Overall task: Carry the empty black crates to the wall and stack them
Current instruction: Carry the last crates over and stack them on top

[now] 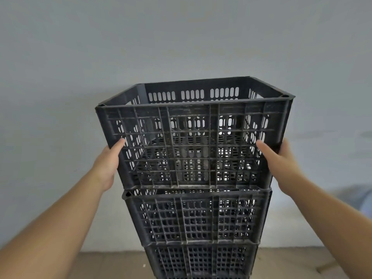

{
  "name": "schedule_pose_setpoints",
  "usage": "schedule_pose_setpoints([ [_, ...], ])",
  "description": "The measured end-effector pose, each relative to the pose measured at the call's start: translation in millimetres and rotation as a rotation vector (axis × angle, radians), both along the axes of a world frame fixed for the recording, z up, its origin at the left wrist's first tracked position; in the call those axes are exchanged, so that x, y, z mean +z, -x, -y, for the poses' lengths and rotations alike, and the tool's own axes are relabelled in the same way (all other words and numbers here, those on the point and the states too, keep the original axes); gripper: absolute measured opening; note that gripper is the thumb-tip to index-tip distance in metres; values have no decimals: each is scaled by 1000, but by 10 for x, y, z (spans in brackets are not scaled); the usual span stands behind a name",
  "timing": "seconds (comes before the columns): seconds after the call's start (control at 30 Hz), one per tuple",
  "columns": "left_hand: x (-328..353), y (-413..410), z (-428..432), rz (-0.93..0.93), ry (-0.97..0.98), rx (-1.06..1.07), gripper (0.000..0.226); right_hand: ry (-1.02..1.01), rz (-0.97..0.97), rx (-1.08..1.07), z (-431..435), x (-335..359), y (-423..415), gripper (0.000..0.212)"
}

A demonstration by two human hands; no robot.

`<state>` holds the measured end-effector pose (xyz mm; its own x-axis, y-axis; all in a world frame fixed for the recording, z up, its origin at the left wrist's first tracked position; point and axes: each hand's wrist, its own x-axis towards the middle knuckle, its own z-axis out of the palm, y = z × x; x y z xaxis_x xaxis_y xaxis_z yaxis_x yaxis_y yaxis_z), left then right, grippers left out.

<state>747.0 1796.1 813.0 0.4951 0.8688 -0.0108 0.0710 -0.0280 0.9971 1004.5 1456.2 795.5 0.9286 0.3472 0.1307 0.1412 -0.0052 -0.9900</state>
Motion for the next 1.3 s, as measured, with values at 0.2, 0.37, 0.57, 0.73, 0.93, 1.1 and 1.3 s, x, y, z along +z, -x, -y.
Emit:
schedule_pose_setpoints([
  [0.2,-95,43,-63,-126,-54,0,64,-17,34,-78,-110,-15,48,47],
  [0.37,-119,99,13,-128,-107,25,57,13,54,-73,-89,-28,9,46],
  [0.57,-116,152,141,-115,-191,42,46,43,73,-84,-47,-40,-46,48],
  [0.73,-163,225,154,-122,-211,67,53,81,91,-91,-9,-99,-16,46],
  [0.93,-248,233,171,-154,-241,66,52,115,92,-61,41,-57,-48,51],
  [1.1,-235,194,142,-136,-159,36,52,126,84,-59,43,-29,-29,45],
  [1.3,-226,206,178,-146,-152,44,59,129,90,-94,37,-67,71,44],
])
